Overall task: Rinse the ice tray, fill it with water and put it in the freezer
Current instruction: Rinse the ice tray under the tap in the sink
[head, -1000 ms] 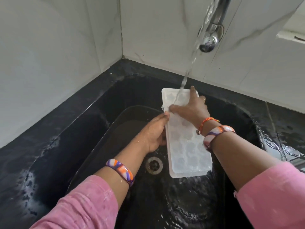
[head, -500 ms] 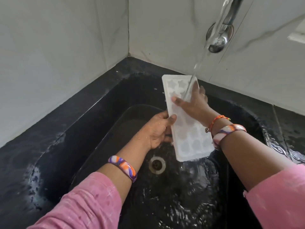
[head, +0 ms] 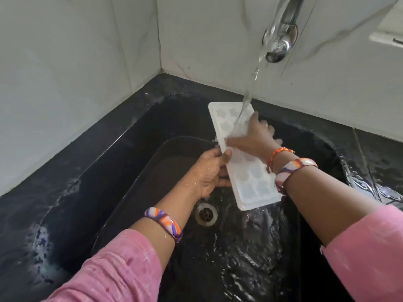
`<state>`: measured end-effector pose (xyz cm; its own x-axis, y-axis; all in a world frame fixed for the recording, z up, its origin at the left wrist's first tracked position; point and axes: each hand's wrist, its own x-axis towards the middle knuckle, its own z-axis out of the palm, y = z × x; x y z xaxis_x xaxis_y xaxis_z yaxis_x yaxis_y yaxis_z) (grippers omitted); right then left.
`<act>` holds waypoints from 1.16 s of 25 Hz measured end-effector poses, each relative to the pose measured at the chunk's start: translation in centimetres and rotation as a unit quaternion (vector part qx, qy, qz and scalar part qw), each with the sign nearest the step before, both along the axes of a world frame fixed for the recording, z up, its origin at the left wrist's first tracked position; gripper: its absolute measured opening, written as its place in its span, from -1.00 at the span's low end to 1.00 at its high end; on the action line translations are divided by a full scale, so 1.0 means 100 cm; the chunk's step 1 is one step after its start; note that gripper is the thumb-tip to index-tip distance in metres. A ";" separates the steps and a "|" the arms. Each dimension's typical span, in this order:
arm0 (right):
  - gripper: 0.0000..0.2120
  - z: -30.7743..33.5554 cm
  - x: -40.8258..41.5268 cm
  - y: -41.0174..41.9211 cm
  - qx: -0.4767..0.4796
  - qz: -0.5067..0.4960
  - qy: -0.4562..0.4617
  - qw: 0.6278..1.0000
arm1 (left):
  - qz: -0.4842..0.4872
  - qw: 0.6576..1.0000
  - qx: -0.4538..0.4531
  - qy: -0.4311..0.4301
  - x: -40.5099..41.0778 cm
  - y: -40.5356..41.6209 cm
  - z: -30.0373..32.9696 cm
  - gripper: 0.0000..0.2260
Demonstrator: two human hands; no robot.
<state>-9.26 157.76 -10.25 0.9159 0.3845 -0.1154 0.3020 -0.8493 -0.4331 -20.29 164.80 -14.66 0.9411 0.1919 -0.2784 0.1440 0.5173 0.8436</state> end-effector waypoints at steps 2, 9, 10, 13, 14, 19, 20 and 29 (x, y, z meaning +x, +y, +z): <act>-0.01 0.002 -0.004 0.002 0.025 -0.015 -0.048 0.998 | -0.009 1.000 -0.004 -0.015 0.000 0.000 0.001 -0.77; 0.02 0.012 0.005 0.002 0.078 -0.004 0.002 0.997 | -0.010 0.999 -0.024 -0.035 -0.001 0.009 0.005 -0.83; 0.03 0.019 0.007 0.005 0.100 -0.006 0.006 0.995 | -0.023 0.998 -0.026 -0.050 -0.002 0.010 0.006 -0.80; 0.08 0.028 0.009 0.010 0.130 -0.007 0.009 0.991 | -0.072 0.994 -0.031 -0.076 -0.005 0.010 0.006 -0.73; 0.09 0.026 0.008 0.010 0.128 -0.002 0.014 0.992 | -0.075 0.994 -0.030 -0.077 -0.005 0.010 0.005 -0.73; 0.03 0.010 0.003 -0.004 0.043 0.082 0.045 0.995 | -0.007 0.997 -0.045 -0.064 -0.001 0.010 0.004 -0.81; 0.04 0.009 0.005 -0.004 0.028 0.084 0.048 0.995 | -0.001 0.997 -0.049 -0.060 0.001 0.009 0.003 -0.81; 0.06 0.009 -0.005 -0.002 -0.009 0.057 0.024 0.998 | 0.010 0.997 -0.047 -0.068 0.002 0.001 -0.002 -0.74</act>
